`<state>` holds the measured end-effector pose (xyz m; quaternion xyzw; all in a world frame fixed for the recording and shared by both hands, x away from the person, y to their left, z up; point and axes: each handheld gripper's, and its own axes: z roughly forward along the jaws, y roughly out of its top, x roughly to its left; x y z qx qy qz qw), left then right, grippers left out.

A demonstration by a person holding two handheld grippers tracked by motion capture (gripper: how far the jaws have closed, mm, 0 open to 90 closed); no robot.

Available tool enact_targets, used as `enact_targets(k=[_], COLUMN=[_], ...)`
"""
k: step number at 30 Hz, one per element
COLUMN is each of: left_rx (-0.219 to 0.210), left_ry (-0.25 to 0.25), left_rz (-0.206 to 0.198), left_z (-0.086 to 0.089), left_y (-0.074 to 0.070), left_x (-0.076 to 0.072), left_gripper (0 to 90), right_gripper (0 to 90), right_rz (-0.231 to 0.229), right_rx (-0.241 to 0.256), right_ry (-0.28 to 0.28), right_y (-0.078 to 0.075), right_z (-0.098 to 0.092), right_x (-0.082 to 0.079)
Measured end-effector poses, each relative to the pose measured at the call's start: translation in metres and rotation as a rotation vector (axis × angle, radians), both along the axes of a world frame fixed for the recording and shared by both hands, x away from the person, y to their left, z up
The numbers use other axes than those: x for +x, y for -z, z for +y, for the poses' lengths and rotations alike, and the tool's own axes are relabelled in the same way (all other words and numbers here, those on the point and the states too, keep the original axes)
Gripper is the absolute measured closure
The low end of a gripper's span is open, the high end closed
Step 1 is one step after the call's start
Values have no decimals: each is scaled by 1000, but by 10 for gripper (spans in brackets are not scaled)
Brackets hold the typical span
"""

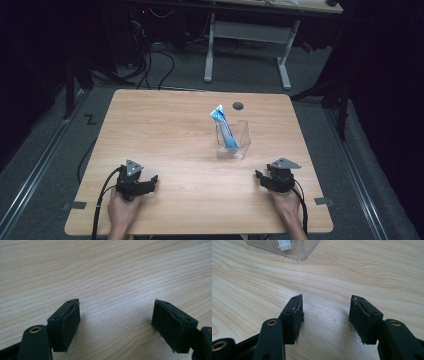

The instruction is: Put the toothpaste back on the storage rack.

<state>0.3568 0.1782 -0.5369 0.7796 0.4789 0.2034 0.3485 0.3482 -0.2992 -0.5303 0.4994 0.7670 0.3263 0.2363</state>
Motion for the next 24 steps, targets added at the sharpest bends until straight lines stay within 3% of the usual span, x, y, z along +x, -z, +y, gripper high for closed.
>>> enact_targets(k=[6, 24], left_rx=[0, -2], left_ry=[0, -3], left_rz=[0, 0], left_z=[0, 0], left_y=[0, 0], left_x=[0, 0], left_gripper=[230, 231], right_gripper=[423, 378], right_rz=[16, 18], right_rx=[18, 11], right_ry=[9, 18], right_y=[0, 1], right_z=[-3, -2], right_x=[3, 4])
